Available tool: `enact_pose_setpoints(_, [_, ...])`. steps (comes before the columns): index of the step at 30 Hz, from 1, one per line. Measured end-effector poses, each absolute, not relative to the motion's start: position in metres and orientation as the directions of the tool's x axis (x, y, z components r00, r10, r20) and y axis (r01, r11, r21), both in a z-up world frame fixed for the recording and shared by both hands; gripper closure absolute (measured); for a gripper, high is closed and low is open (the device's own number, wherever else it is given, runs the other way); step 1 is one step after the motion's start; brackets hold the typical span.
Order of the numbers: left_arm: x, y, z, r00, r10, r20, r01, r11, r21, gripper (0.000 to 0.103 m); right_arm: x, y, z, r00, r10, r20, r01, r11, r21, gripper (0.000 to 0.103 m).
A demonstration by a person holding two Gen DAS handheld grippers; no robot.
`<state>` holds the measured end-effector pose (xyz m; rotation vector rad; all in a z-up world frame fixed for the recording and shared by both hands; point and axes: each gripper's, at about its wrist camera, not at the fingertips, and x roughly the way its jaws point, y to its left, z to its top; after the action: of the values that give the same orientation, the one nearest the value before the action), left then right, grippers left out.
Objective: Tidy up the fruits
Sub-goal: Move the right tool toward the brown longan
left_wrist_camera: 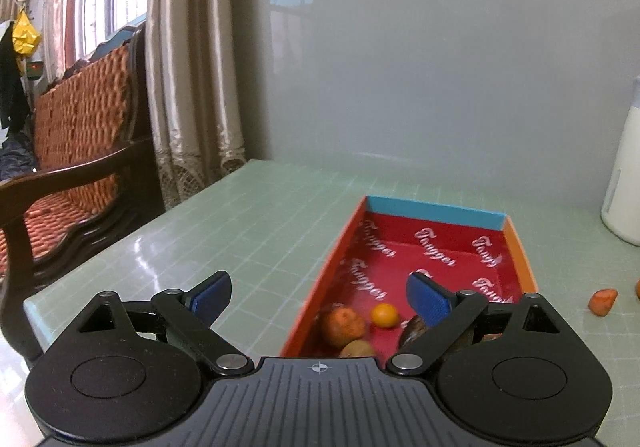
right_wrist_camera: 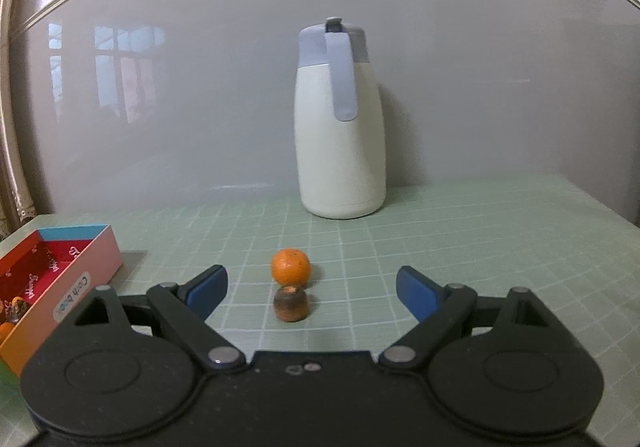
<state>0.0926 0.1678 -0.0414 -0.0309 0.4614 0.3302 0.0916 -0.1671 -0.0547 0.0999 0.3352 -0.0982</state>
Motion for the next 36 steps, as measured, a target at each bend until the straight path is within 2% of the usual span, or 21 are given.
enact_pose_setpoints(13, [0.064, 0.194, -0.056, 0.816, 0.344, -0.465, -0.375, 0.927, 0.028, 0.009, 0.115, -0.145, -0.064, 0.923, -0.036, -0.383, 0.067, 0.995, 0.067, 0.013])
enact_pose_setpoints(29, [0.050, 0.221, -0.062, 0.792, 0.380, -0.478, -0.419, 0.908, 0.028, 0.009, 0.152, -0.134, -0.074, 0.886, -0.057, -0.461, 0.088, 0.995, 0.045, 0.016])
enact_pose_setpoints(36, [0.050, 0.224, -0.063, 0.789, 0.385, -0.479, -0.424, 0.905, 0.029, 0.009, 0.167, -0.136, -0.078, 0.865, -0.087, -0.495, 0.115, 0.993, 0.027, 0.027])
